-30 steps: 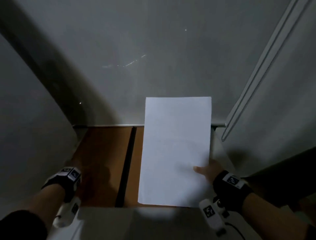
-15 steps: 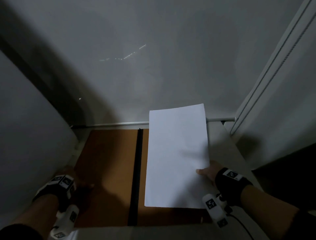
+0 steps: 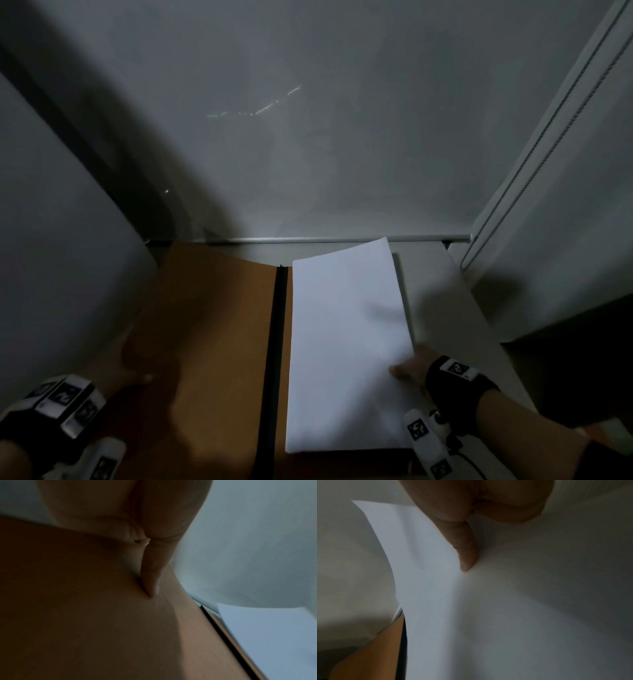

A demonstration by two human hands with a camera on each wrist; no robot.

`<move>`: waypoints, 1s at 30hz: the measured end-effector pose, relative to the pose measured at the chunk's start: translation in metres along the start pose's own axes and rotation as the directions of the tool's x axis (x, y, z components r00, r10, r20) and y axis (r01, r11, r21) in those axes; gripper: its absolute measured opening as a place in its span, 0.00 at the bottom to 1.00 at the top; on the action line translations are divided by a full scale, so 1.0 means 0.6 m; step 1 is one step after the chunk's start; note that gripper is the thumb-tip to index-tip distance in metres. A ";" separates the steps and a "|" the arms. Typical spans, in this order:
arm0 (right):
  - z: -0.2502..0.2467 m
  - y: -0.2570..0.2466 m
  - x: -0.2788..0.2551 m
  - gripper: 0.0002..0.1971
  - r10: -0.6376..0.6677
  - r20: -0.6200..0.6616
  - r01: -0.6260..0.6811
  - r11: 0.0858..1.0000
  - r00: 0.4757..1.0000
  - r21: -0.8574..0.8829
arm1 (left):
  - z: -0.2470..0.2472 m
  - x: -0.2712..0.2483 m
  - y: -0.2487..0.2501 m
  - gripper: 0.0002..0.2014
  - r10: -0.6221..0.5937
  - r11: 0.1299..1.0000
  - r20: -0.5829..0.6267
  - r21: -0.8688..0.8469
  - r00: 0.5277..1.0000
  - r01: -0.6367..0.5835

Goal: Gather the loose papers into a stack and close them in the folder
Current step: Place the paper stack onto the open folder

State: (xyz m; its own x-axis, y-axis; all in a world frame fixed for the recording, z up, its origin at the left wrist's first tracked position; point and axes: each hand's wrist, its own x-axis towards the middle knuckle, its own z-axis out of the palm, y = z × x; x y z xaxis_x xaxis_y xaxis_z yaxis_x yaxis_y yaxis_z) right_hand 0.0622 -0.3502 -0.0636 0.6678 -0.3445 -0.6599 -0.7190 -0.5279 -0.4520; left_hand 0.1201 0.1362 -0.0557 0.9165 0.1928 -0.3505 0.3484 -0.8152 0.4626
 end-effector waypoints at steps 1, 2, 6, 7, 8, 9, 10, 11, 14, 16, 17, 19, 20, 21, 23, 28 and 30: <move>0.003 -0.002 -0.002 0.33 -0.004 0.003 0.004 1.000 1.000 -0.005 | -0.005 -0.006 0.001 0.54 0.020 0.999 0.000 -0.034 1.000 -0.020; 0.006 -0.004 -0.001 0.32 -0.008 -0.001 0.008 1.000 1.000 -0.006 | -0.008 -0.007 0.001 0.50 0.023 0.998 -0.014 -0.061 1.000 -0.024; 0.018 -0.002 0.001 0.30 -0.016 0.069 0.020 0.998 0.997 -0.052 | -0.033 -0.005 0.000 0.44 0.069 0.972 0.020 -0.227 0.997 -0.063; 0.021 -0.001 0.003 0.32 -0.016 0.074 0.020 0.998 0.997 -0.059 | -0.041 -0.001 -0.004 0.43 0.076 0.955 0.060 -0.292 0.995 -0.055; 0.023 0.001 0.007 0.35 -0.025 0.078 0.031 0.996 0.997 -0.078 | -0.051 -0.005 -0.002 0.40 0.075 0.928 0.117 -0.372 0.990 -0.026; 0.022 0.003 0.011 0.40 -0.037 0.095 0.047 0.993 0.995 -0.111 | -0.059 -0.012 0.003 0.38 0.090 0.886 0.171 -0.464 0.981 -0.001; 0.027 0.014 0.036 0.49 -0.049 0.107 0.062 0.991 0.993 -0.120 | -0.067 -0.012 0.003 0.37 0.109 0.846 0.213 -0.533 0.971 0.022; 0.028 0.017 0.045 0.58 -0.060 0.125 0.077 0.988 0.990 -0.132 | -0.075 -0.023 0.017 0.40 0.137 0.815 0.253 -0.579 0.958 0.036; 0.018 0.001 0.039 0.52 -0.126 0.170 0.137 0.989 0.977 -0.054 | -0.095 -0.043 0.053 0.49 0.241 0.775 0.275 -0.632 0.931 -0.014; 0.010 -0.018 0.008 0.41 -0.169 0.198 0.172 0.985 0.965 0.005 | -0.104 -0.076 0.095 0.46 0.287 0.762 0.326 -0.647 0.901 -0.008; 0.005 -0.026 -0.006 0.40 -0.183 0.198 0.183 0.983 0.963 0.018 | -0.107 -0.092 0.118 0.43 0.307 0.757 0.352 -0.654 0.884 -0.002; 0.002 -0.030 -0.018 0.36 -0.201 0.167 0.198 0.980 0.965 0.034 | -0.113 -0.120 0.163 0.34 0.346 0.743 0.414 -0.669 0.842 0.023; 0.001 -0.028 -0.019 0.34 -0.210 0.144 0.205 0.978 0.967 0.049 | -0.114 -0.122 0.171 0.34 0.354 0.754 0.431 -0.656 0.830 0.019; -0.002 -0.025 -0.021 0.33 -0.225 0.130 0.218 0.974 0.966 0.068 | -0.114 -0.126 0.179 0.38 0.356 0.773 0.449 -0.634 0.820 0.012; -0.003 -0.019 -0.014 0.32 -0.227 0.101 0.215 0.969 0.969 0.120 | -0.115 -0.123 0.182 0.39 0.334 0.782 0.441 -0.622 0.833 0.016; 0.017 0.002 0.039 0.49 -0.188 0.172 0.179 0.982 0.967 0.066 | -0.118 -0.128 0.189 0.27 0.313 0.766 0.458 -0.639 0.832 0.064; 0.031 0.010 0.054 0.52 -0.173 0.192 0.152 0.981 0.966 0.119 | -0.120 -0.142 0.203 0.36 0.320 0.777 0.481 -0.626 0.817 0.064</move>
State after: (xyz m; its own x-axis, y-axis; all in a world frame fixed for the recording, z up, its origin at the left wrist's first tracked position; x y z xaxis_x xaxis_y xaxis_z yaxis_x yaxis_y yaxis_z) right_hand 0.0760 -0.3501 -0.0991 0.7325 -0.0925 -0.6744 -0.6269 -0.4779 -0.6153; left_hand 0.0988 0.0601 0.0891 0.7653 -0.3655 -0.5298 0.4528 -0.2794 0.8467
